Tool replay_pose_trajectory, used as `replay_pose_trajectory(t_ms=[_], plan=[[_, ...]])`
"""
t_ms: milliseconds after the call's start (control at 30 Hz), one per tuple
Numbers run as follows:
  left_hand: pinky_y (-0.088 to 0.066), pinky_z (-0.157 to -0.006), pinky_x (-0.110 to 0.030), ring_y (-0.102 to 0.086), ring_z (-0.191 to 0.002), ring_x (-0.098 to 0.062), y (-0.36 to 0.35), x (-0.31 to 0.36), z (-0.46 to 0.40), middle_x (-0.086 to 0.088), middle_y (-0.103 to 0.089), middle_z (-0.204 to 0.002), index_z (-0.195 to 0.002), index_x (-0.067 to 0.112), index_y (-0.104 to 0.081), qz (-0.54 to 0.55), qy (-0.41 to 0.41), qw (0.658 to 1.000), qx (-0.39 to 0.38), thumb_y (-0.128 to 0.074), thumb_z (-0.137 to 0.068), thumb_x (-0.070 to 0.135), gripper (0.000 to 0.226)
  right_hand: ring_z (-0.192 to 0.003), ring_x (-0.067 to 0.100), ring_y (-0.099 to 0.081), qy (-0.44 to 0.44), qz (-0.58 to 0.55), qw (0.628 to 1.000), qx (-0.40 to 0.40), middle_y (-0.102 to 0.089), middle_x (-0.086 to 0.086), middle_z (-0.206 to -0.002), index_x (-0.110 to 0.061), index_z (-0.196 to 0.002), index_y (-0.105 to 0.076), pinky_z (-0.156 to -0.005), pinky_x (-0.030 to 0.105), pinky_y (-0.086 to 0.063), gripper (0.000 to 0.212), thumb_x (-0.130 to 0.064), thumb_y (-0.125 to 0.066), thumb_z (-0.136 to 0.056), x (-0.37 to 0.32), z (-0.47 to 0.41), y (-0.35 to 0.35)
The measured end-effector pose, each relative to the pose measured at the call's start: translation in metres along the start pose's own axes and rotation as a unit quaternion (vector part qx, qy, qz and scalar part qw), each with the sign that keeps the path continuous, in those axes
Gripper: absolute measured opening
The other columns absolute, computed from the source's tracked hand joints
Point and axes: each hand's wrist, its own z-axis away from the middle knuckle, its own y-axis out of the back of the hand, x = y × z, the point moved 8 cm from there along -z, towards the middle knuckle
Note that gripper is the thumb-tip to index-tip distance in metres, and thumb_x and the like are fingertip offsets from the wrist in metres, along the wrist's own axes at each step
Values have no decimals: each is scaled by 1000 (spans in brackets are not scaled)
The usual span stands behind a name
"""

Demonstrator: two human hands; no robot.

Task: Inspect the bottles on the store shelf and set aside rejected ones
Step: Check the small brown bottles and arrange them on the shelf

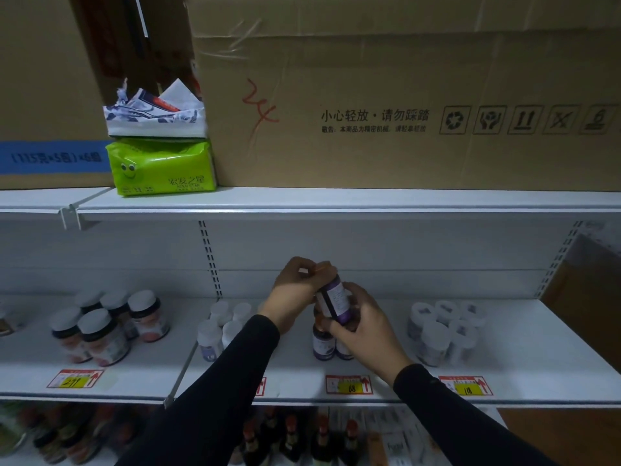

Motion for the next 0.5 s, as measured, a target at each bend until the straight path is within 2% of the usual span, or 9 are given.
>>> replay_pose_trajectory(t_ms=[100, 167, 267, 400, 500], plan=[[-59, -85, -38, -69, -97, -20, 0, -1, -1, -3, -69, -110, -111, 11, -60, -27, 4, 1000, -9, -71, -87, 31, 33, -101, 4, -64, 0, -13, 1000, -16, -65, -13, -114, -56, -116, -40, -88, 33, -56, 50, -33, -71, -84, -4, 3, 0], [-58, -87, -41, -70, -96, -20, 0, -1, -1, -6, -70, -109, -112, 13, -62, -33, 10, 999, -23, -70, -88, 35, 34, -104, 3, -63, 3, -10, 999, -30, -64, -13, -116, -50, -122, -40, -91, 34, -55, 46, -30, -65, -89, -7, 5, -2], [-59, -85, -38, -70, -94, -19, 0, -1, -2, -6, -71, -106, -112, 10, -63, -38, 7, 999, -28, -68, -89, 35, 34, -108, 1, -60, 14, -13, 999, -39, -63, -13, -119, -50, -122, -43, -94, 33, -53, 42, -27, -62, -93, -12, 6, -4], [-59, -83, -41, -69, -94, -23, 4, -5, -7, -10, -69, -105, -107, 8, -60, -37, 4, 999, 15, -73, -84, 40, 41, -111, 7, -60, 5, -19, 999, -36, -60, -8, -123, -45, -129, -46, -94, 37, -54, 54, -39, -71, -81, -10, 1, -5], [-57, -70, -30, -68, -93, -20, 6, -5, -7, -6, -67, -106, -109, 8, -55, -17, 4, 999, 39, -74, -84, 36, 43, -111, 8, -61, -11, -16, 999, -27, -60, -8, -124, -42, -135, -40, -94, 34, -54, 69, -40, -76, -76, -5, -3, -3]])
